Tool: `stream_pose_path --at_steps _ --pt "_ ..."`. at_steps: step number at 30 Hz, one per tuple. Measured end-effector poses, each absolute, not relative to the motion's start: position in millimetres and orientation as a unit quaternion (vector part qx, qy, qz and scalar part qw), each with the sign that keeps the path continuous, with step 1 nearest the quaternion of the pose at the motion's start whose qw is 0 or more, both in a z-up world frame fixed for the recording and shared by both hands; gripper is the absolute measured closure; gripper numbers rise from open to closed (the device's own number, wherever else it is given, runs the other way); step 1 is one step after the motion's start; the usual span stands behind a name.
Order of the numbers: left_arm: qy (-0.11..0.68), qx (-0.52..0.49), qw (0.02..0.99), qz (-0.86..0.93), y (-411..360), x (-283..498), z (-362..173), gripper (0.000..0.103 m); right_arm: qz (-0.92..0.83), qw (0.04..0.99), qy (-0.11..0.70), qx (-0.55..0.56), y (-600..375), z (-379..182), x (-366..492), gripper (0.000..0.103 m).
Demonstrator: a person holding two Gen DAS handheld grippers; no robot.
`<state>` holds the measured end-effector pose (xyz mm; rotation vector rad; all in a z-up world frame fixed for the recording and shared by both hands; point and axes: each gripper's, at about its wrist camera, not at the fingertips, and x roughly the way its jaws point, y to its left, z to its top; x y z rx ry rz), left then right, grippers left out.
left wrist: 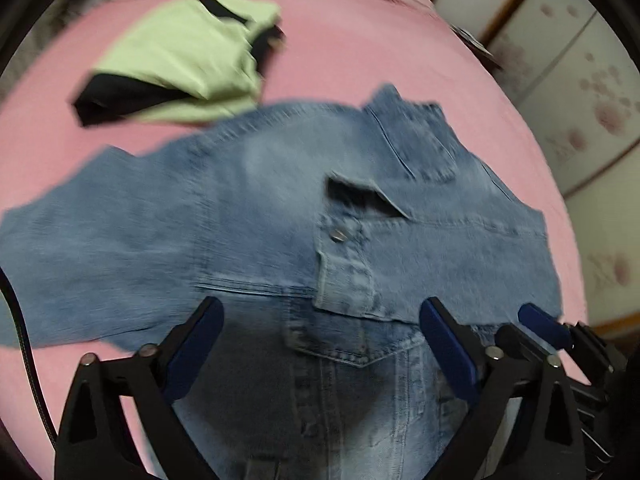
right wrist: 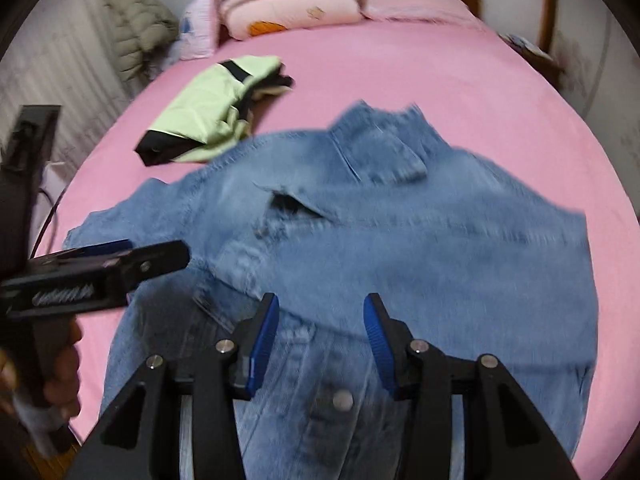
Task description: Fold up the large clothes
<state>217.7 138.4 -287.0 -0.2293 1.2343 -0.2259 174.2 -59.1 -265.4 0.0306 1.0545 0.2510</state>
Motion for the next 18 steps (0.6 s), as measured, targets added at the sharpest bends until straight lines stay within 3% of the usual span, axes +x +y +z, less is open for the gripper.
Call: stream_pose_path --at_steps 5,9,10,11,15,16,18 --pt "0.603 -0.182 0.764 -0.143 137 234 -330 0.024 0.077 0.856 0.510 0.031 -82 -265 155 0.059" --pt "0.609 -0.201 0.755 -0.136 132 246 -354 0.028 0.045 0.856 0.514 0.031 -104 -267 144 0.059" --pt "0.606 -0.201 0.757 -0.138 130 249 -356 0.043 0.040 0.856 0.515 0.033 -110 -268 142 0.059" --pt "0.609 -0.200 0.754 -0.143 125 252 -357 0.068 0.035 0.855 0.517 0.037 -115 -269 141 0.059" --pt "0.610 -0.151 0.768 -0.119 108 263 -351 0.080 0.014 0.849 0.527 0.045 -133 -283 140 0.059" --pt "0.599 -0.133 0.782 -0.115 103 262 -341 0.094 0.007 0.847 0.529 0.047 -139 -287 141 0.059" --pt "0.569 -0.114 0.807 -0.112 101 261 -317 0.097 -0.009 0.845 0.532 0.051 -153 -293 141 0.059"
